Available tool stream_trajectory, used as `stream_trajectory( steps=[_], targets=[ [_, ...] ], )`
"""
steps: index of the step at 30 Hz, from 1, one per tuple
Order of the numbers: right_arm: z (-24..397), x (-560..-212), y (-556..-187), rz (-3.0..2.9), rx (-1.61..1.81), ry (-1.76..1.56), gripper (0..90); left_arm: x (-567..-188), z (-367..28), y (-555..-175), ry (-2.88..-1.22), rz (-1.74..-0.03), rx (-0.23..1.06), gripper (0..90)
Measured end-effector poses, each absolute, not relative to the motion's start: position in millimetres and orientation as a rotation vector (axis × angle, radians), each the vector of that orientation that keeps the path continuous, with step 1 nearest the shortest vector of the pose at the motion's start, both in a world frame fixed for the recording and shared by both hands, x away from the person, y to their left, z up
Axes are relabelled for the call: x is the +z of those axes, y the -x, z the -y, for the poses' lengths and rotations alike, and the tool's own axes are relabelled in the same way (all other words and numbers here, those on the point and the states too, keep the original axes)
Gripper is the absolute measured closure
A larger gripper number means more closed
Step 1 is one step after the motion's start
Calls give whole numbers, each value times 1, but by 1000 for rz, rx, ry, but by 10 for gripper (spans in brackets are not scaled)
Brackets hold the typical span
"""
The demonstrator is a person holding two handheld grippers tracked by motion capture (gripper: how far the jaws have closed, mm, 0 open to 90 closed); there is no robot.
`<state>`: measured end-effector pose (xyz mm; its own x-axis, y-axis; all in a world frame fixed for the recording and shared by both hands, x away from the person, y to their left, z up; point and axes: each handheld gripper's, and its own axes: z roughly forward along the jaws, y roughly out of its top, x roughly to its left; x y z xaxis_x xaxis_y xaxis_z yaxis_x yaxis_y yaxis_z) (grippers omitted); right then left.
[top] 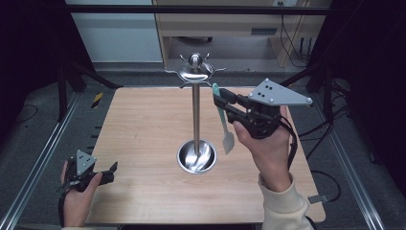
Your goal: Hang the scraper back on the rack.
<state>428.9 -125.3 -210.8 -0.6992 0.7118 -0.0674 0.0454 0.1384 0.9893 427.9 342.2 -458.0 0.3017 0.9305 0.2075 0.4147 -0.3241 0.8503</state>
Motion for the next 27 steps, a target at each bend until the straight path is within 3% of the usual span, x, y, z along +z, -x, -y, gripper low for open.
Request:
stream_trajectory(
  steps=[27],
  targets=[
    [121, -214, -434, -1894, 1607, -732, 742, -458, -341, -428, -1888, -1194, 948, 28]
  ],
)
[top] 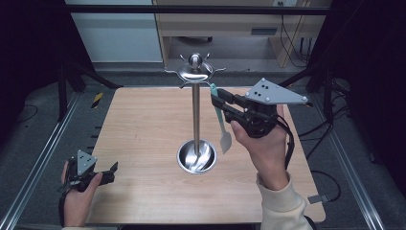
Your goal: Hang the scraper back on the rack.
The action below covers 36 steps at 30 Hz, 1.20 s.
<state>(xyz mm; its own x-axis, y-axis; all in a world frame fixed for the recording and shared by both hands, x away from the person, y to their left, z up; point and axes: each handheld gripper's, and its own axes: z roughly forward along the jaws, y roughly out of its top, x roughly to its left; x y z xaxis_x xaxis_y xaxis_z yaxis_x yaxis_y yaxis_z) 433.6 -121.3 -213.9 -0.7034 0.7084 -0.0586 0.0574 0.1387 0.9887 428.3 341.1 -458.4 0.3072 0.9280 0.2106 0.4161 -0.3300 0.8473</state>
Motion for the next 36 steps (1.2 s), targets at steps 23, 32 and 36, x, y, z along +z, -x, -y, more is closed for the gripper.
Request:
stream_trajectory(
  steps=[23, 32, 36],
  targets=[
    [111, -220, -442, -1868, 1613, -756, 742, -458, -340, -428, -1884, -1197, 944, 28],
    [108, -223, -445, -1850, 1626, -764, 742, -459, -339, -427, -1887, -1196, 939, 28],
    [108, -224, -445, -1843, 1632, -763, 742, -459, -339, -428, -1890, -1194, 938, 28]
  ],
)
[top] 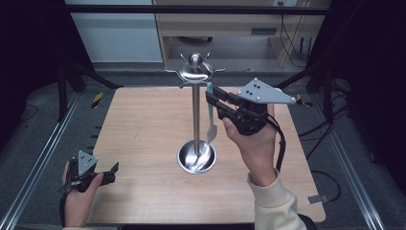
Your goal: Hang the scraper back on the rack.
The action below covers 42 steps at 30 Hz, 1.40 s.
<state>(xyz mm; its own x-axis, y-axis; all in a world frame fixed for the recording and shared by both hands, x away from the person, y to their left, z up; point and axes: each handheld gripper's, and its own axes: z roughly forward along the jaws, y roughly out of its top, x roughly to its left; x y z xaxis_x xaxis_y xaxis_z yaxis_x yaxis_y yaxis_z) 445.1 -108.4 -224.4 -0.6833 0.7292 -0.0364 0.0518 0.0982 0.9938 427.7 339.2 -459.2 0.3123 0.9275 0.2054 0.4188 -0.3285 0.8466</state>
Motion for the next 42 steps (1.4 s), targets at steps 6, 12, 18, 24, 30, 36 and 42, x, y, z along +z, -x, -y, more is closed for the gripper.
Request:
stream_trajectory(
  steps=[6, 12, 18, 24, 30, 36, 42],
  targets=[
    [109, -225, -445, -1840, 1639, -761, 741, -460, -340, -427, -1890, -1198, 935, 28],
    [109, -226, -447, -1837, 1654, -760, 738, -460, -340, -429, -1887, -1201, 936, 28],
    [111, -226, -445, -1843, 1655, -763, 656, -458, -342, -429, -1880, -1202, 945, 28],
    [122, -222, -444, -1821, 1637, -807, 536, -458, -345, -429, -1872, -1218, 951, 28],
    [139, -225, -452, -1749, 1526, -901, 378, -457, -343, -428, -1882, -1207, 954, 28],
    [154, -229, -459, -1699, 1496, -981, 287, -457, -348, -427, -1866, -1227, 954, 27],
    [165, -236, -467, -1695, 1450, -1007, 211, -458, -345, -430, -1868, -1228, 953, 27]
  ],
)
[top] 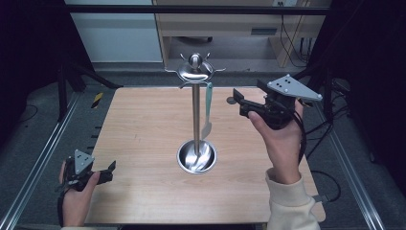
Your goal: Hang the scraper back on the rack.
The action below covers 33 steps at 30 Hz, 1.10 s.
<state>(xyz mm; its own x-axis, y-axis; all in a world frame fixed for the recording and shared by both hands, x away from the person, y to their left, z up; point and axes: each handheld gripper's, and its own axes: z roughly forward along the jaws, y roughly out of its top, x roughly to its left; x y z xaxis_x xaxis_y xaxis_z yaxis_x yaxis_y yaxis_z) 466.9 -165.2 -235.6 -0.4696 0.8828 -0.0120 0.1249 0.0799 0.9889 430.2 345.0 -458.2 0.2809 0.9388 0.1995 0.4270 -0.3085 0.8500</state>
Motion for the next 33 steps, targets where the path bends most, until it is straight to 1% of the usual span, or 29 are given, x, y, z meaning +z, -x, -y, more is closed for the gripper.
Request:
stream_trajectory(
  steps=[4, 7, 9, 15, 17, 21, 33],
  targets=[
    [171, -240, -472, -1702, 1414, -1007, 166, -458, -343, -430, -1873, -1218, 949, 27],
    [174, -246, -477, -1706, 1411, -1006, 111, -458, -343, -429, -1880, -1209, 945, 27],
    [175, -251, -481, -1718, 1399, -1009, 103, -458, -343, -428, -1879, -1206, 946, 27],
    [180, -272, -495, -1740, 1343, -1070, 105, -457, -346, -427, -1865, -1214, 949, 26],
    [184, -280, -500, -1744, 1313, -1100, 124, -457, -346, -427, -1866, -1216, 950, 26],
    [192, -294, -508, -1757, 1272, -1150, 128, -457, -344, -428, -1876, -1213, 954, 26],
    [203, -320, -517, -1772, 1217, -1204, 130, -457, -344, -427, -1879, -1207, 955, 26]
  ],
)
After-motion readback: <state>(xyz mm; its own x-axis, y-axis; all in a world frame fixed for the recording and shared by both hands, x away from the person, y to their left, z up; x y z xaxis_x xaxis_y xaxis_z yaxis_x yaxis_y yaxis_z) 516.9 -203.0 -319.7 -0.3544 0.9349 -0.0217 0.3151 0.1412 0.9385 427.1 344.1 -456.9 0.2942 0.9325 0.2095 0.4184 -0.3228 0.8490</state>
